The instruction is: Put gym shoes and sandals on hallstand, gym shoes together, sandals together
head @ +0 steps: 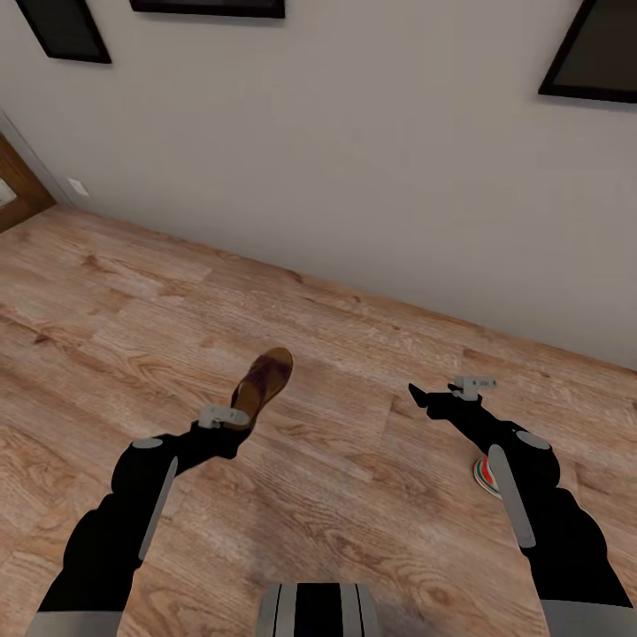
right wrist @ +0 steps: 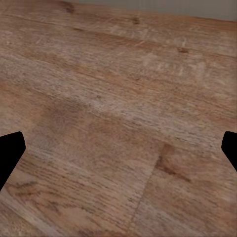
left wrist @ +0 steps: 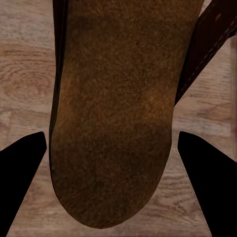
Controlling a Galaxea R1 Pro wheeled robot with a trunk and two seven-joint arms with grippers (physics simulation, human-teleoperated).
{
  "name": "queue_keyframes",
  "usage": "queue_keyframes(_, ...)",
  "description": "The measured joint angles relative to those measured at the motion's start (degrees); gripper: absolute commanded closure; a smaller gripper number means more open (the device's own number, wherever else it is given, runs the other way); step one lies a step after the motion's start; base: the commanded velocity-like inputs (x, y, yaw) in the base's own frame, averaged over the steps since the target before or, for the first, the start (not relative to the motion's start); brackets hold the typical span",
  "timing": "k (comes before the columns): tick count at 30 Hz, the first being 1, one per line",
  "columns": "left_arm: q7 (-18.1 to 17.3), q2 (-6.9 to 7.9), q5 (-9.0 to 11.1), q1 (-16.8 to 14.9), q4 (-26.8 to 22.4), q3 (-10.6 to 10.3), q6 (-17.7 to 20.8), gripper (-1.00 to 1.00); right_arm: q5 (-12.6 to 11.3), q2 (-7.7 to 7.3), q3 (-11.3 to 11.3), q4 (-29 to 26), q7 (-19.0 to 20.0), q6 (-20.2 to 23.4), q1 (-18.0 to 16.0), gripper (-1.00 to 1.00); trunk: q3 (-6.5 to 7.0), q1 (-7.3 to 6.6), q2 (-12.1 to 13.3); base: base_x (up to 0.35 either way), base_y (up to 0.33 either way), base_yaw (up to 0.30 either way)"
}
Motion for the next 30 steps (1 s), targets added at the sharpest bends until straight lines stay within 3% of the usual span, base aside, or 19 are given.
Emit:
queue_keyframes(7,-2.9,0.01,0.0,0.9,0.0,0.0,0.0,1.0,0.0,0.02,0.0,0.0,0.0,0.0,0.0,-1.0,0.0,-0.02,0.0,0.096,0.165,-0.048)
queue_keyframes(15,-3.2,0.0,-0.1,1.0,0.0,0.0,0.0,1.0,0.0,0.05,0.0,0.0,0.0,0.0,0.0,-1.0,0.0,-0.02,0.0,0.162,0.308,-0.245)
queue_keyframes(30,-3.2,-0.03,-0.1,1.4,-0.1,-0.2,0.0,1.0,0.0,0.08,0.0,0.1,0.0,0.0,0.0,-1.0,0.06,-0.01,0.0,0.114,0.331,-0.051)
